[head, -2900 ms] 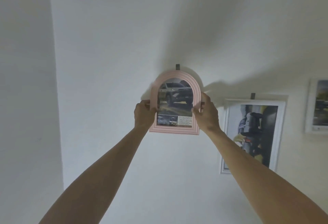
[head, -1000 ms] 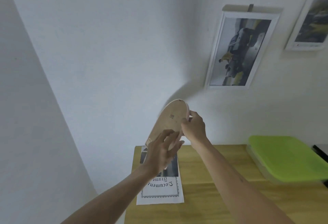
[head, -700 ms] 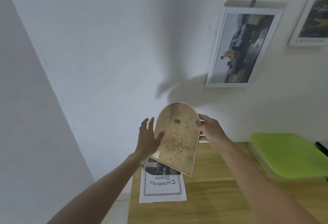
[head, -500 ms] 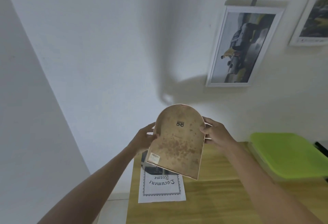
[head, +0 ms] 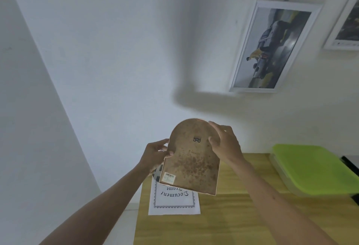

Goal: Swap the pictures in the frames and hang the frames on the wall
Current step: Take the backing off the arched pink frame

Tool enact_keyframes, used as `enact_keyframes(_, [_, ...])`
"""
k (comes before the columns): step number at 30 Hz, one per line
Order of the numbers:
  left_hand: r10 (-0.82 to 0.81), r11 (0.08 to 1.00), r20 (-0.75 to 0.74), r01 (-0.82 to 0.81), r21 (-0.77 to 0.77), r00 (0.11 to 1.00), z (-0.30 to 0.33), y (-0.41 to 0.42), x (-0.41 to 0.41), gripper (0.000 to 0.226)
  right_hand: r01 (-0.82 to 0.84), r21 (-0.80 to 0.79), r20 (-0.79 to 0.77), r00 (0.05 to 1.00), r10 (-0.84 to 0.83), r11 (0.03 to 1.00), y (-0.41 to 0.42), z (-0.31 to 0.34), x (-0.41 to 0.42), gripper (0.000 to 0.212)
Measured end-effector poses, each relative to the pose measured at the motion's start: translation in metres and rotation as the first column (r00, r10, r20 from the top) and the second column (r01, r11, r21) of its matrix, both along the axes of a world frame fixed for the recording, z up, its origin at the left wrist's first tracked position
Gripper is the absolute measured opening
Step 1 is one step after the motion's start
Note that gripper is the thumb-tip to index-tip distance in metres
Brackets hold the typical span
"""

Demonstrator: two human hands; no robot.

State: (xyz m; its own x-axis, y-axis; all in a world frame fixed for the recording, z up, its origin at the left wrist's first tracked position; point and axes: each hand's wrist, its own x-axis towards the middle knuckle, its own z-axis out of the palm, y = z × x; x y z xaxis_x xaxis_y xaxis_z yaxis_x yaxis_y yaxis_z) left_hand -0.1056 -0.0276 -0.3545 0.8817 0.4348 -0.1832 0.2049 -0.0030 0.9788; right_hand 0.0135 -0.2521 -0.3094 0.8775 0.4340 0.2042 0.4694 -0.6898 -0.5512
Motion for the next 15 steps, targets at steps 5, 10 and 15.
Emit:
enact_keyframes(5, [0.042,0.999,0.013,-0.042,-0.011,0.999,-0.001,-0.003,-0.006,0.047,-0.037,-0.114,0.073,0.996,0.045,0.993,0.018,-0.003,0.006,0.05])
enact_keyframes(10, [0.027,1.0,0.025,-0.028,0.014,0.999,-0.006,0.001,-0.014,0.05,-0.05,-0.137,0.08,0.995,0.061,0.989,0.029,-0.006,0.005,0.051])
enact_keyframes(15, [0.101,0.995,0.026,-0.101,0.0,0.995,-0.017,0.001,-0.022,0.042,-0.028,-0.259,-0.028,0.999,0.022,0.965,0.042,-0.002,0.007,0.048])
